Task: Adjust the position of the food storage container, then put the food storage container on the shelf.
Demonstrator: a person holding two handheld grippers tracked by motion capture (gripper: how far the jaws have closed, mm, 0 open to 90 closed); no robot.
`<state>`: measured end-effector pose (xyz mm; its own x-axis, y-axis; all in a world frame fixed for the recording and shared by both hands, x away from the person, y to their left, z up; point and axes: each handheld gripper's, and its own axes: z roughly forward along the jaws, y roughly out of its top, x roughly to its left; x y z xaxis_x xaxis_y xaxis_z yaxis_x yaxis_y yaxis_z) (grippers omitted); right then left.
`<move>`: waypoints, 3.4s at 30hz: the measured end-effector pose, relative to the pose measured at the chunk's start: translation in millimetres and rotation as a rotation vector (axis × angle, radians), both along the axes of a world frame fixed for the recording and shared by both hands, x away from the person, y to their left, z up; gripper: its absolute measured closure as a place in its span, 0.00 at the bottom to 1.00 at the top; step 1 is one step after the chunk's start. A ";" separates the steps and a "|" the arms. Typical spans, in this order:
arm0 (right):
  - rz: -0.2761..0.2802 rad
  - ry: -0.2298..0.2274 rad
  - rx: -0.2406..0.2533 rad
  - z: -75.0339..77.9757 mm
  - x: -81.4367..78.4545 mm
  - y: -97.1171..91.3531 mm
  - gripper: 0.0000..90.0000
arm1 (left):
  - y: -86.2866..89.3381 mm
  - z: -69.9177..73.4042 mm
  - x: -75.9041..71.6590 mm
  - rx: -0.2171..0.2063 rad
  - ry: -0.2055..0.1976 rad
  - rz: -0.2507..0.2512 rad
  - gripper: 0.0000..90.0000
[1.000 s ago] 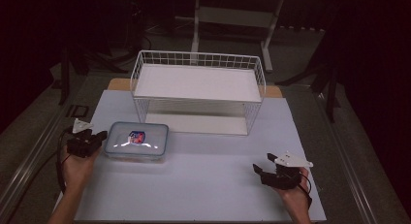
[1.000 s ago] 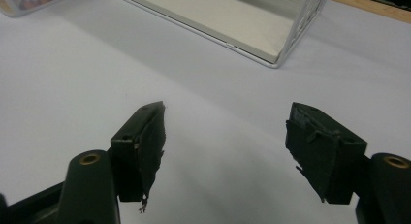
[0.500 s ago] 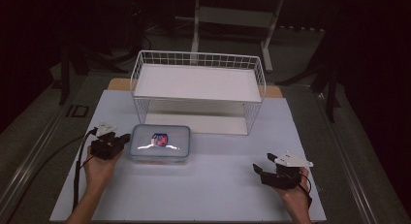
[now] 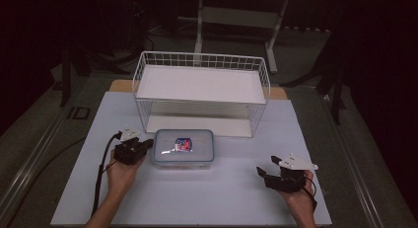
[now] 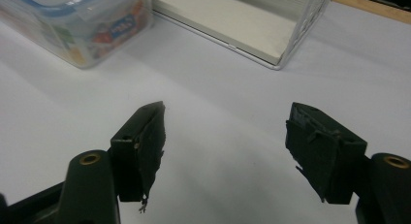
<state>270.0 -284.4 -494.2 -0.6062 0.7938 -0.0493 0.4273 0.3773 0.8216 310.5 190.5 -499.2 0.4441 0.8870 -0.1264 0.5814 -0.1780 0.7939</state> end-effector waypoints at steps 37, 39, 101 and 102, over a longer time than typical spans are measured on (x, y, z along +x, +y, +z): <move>0.057 0.014 0.095 31.9 25.6 59.9 0.36 | -17.4 14.8 -9.0 -0.202 -0.022 -0.091 0.52; 0.063 0.049 0.115 25.8 37.6 73.1 0.33 | -20.4 11.3 -7.9 -0.200 -0.011 -0.092 0.52; 0.172 0.474 0.432 -7.5 78.9 86.3 0.44 | -12.0 -8.7 4.4 -0.438 0.283 -0.213 0.47; 0.172 0.474 0.432 -7.5 78.9 86.3 0.44 | -12.0 -8.7 4.4 -0.438 0.283 -0.213 0.48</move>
<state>348.8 -198.2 -501.7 -0.6035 0.5726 0.5550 0.7428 0.1506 0.6523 314.9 178.6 -507.9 0.5032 0.6193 -0.6027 0.7697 -0.0040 0.6384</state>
